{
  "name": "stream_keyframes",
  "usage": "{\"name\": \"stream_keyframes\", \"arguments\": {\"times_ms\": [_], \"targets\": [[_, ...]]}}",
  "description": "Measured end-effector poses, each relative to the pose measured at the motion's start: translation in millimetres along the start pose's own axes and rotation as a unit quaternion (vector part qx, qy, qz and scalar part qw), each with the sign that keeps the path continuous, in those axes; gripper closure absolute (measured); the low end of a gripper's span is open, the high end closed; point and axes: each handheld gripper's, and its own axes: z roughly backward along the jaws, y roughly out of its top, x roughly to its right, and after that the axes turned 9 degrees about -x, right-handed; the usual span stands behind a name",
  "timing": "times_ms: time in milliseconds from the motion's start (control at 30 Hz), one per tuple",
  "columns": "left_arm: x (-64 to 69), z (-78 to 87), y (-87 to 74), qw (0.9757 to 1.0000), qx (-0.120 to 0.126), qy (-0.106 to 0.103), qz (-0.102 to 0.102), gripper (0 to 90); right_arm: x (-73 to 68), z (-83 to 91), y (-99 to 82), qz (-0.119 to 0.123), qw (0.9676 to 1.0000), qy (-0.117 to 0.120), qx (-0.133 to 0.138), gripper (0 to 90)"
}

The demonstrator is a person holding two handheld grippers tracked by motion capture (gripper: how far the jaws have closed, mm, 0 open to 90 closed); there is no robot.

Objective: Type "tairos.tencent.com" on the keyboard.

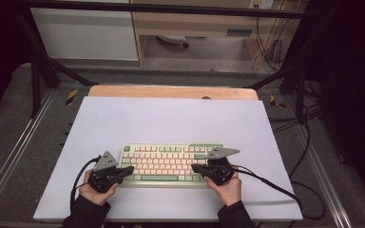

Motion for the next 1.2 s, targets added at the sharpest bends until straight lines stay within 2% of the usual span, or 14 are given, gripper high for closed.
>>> {"name": "stream_keyframes", "arguments": {"times_ms": [333,600,800,1200], "targets": [[-4.0,3.9,-2.4,1.0,0.005,0.003,0.005,90.0,-5.4,-8.7,13.1,0.002,1.0,0.0,-0.001,90.0],[-4.6,4.3,-2.3,1.0,0.006,0.001,0.006,89.9,-12.3,-22.8,28.4,0.004,1.0,0.002,0.0,90.0],[-6.3,4.9,-2.6,0.9999,0.008,0.002,0.008,90.0,-13.7,-32.1,38.8,0.003,1.0,-0.006,-0.004,90.0],[-6.5,4.2,-2.7,0.9999,0.009,0.002,0.009,90.0,-8.9,-52.3,38.8,-0.007,0.9996,-0.018,-0.022,90.0]]}}
